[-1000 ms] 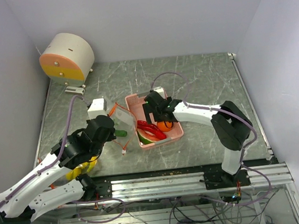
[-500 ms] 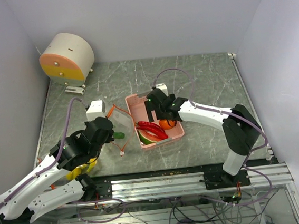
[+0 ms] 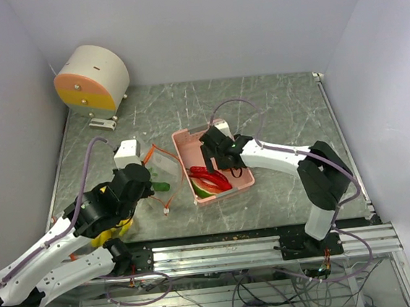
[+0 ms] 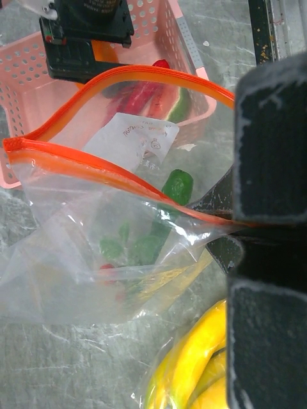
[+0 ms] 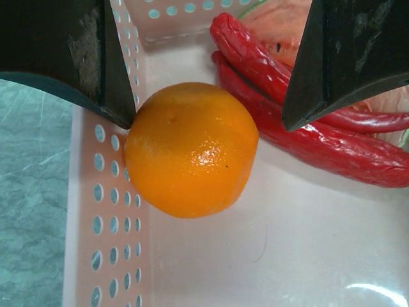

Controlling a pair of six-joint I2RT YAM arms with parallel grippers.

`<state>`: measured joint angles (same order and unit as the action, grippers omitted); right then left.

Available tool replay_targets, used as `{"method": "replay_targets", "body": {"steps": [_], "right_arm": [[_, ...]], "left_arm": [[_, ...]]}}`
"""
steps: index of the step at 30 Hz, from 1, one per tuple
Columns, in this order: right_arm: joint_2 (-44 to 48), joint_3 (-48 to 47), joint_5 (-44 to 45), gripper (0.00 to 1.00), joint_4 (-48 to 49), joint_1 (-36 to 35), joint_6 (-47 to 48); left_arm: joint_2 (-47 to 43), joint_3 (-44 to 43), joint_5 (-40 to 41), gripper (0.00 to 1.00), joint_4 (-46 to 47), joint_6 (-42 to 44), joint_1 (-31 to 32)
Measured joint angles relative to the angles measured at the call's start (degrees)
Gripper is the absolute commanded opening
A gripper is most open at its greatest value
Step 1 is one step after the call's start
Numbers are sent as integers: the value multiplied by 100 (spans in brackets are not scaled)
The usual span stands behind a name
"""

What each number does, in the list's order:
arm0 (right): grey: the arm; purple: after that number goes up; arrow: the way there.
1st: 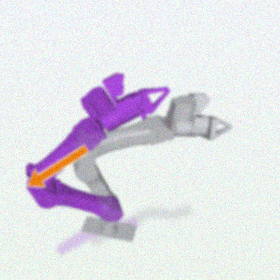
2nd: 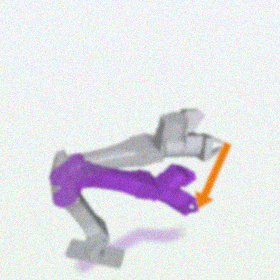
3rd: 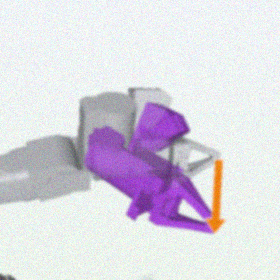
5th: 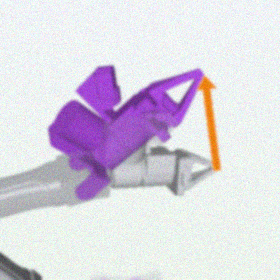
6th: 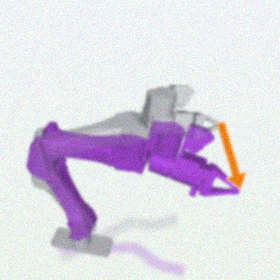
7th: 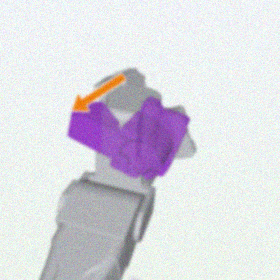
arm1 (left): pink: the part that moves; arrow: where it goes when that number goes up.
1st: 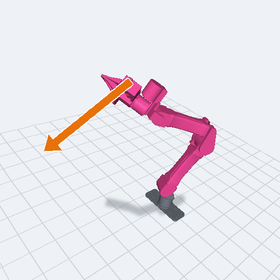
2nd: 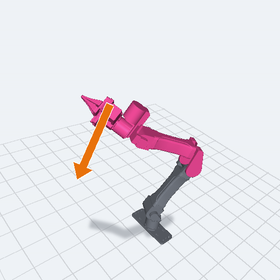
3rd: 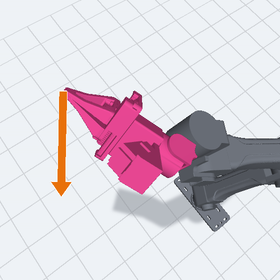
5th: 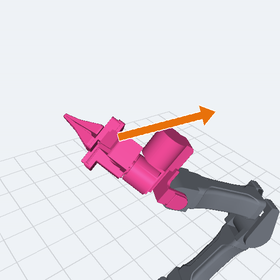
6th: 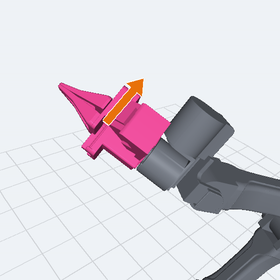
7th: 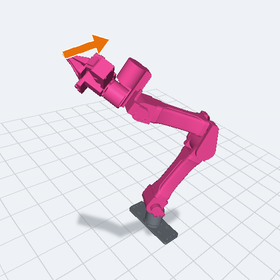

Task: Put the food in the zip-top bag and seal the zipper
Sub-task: Pick up the fake fruit from the bin.

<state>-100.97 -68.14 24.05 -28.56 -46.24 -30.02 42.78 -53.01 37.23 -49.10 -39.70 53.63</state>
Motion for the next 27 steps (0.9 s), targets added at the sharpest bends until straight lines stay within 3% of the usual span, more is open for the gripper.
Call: {"method": "replay_targets", "body": {"steps": [8,13,15,22,27], "right_arm": [[-710,-409,179,92,116,4,39],[-1032,-643,299,50,192,4,48],[-1040,-638,361,42,216,4,15],[-752,-474,400,39,284,2,79],[831,203,-511,38,944,-26,518]], "left_arm": [[-48,0,4,7,-2,9,0],[-46,0,17,7,-9,11,0],[-44,0,31,7,-9,15,0],[52,0,70,7,-11,28,0],[116,0,70,7,-9,28,0]]}}
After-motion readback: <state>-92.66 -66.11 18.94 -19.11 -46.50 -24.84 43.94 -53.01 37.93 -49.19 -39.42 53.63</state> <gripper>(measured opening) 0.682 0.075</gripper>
